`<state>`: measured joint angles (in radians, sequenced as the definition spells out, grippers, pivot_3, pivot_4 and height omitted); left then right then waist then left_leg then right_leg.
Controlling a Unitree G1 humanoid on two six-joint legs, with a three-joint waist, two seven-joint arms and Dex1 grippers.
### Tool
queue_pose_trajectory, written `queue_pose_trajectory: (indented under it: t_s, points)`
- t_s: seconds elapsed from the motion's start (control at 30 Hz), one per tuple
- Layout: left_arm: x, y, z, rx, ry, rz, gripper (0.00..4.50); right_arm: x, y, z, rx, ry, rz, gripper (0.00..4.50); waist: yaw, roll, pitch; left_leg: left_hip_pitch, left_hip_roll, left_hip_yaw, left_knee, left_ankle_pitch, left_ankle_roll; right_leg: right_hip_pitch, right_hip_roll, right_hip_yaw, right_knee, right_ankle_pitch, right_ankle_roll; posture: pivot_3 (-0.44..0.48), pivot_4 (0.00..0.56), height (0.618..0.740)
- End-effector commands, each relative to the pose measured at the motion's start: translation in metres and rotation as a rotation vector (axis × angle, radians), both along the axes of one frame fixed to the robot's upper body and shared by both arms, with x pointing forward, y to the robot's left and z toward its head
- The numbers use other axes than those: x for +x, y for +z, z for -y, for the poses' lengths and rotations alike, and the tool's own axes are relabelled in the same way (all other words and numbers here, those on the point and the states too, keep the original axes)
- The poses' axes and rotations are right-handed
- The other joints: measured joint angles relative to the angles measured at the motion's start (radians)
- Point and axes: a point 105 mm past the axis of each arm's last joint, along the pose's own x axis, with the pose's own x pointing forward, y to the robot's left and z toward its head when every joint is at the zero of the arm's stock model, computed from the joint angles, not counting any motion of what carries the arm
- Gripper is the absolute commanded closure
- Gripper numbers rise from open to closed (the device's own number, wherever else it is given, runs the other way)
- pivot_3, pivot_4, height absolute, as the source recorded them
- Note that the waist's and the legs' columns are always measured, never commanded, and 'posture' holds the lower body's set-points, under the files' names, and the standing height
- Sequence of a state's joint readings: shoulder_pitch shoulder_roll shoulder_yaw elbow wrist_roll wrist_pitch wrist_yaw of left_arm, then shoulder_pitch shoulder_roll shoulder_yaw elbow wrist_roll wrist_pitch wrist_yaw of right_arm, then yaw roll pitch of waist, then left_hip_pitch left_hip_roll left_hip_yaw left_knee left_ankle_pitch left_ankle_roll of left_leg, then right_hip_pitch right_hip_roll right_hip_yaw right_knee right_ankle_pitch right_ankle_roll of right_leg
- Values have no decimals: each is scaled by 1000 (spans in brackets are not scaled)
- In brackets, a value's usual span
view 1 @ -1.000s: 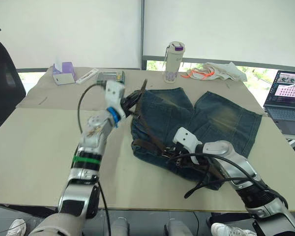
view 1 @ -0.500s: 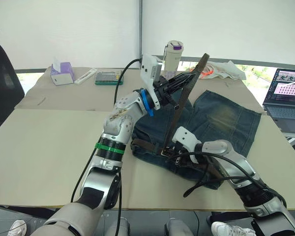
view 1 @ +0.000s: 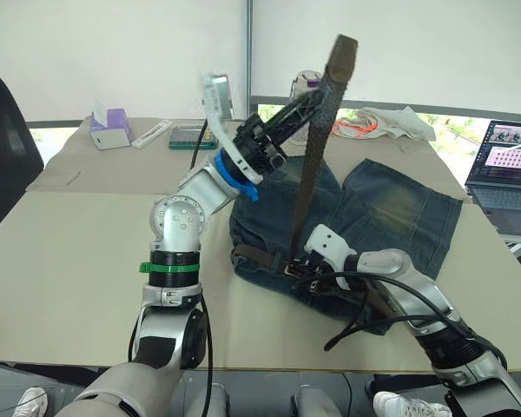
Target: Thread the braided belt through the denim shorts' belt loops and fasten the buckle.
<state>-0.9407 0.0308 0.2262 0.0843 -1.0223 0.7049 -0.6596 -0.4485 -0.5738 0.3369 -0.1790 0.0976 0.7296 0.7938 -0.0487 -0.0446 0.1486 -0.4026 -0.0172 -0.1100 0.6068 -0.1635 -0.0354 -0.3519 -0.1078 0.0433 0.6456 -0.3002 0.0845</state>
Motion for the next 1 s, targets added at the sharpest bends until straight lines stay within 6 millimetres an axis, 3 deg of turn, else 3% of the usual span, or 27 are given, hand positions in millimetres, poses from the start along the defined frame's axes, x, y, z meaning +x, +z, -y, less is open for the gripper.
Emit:
queue_pose_trajectory:
  t_s: [0.03, 0.27, 0.57, 0.67, 0.8, 1.0]
  points:
    - [-46, 64, -23, -213, -82, 242, 4500, -40, -92, 28, -162, -112, -366, 4436, 0, 0, 0, 0, 0, 0, 0, 0, 0, 0, 0, 0, 0, 0, 0, 0, 150, 740]
    - [-55, 75, -35, -307, -141, 240, 4500, -43, -94, 30, -167, -115, -373, 4436, 0, 1, 1, -1, 0, 0, 0, 0, 0, -1, 0, 0, -1, 0, 0, 0, 150, 740]
    - [-53, 61, -28, -237, -136, 226, 4500, -41, -94, 30, -166, -119, -370, 4436, 0, 1, 2, -2, 0, 0, 0, 0, 0, -1, 0, 0, -2, 0, 0, 0, 150, 740]
    - [-37, 40, -14, -112, -37, 200, 4500, -41, -93, 30, -165, -120, -367, 4436, 0, 1, 2, -1, 0, 0, 0, 0, 0, -1, 0, 0, -3, 0, 0, 0, 150, 740]
    - [-1, -8, 2, 79, 121, 81, 4500, -36, -89, 26, -144, -125, -327, 4436, 3, 0, 1, 0, 0, 0, -1, 0, 0, 2, 0, 0, -4, 0, -1, 0, 150, 740]
    - [4, -47, 13, 204, 149, 68, 4500, -21, -67, 19, -53, -150, -204, 4436, 4, 0, -1, 1, 0, 0, -1, 0, 0, 2, 0, 0, -6, 0, -1, 0, 150, 740]
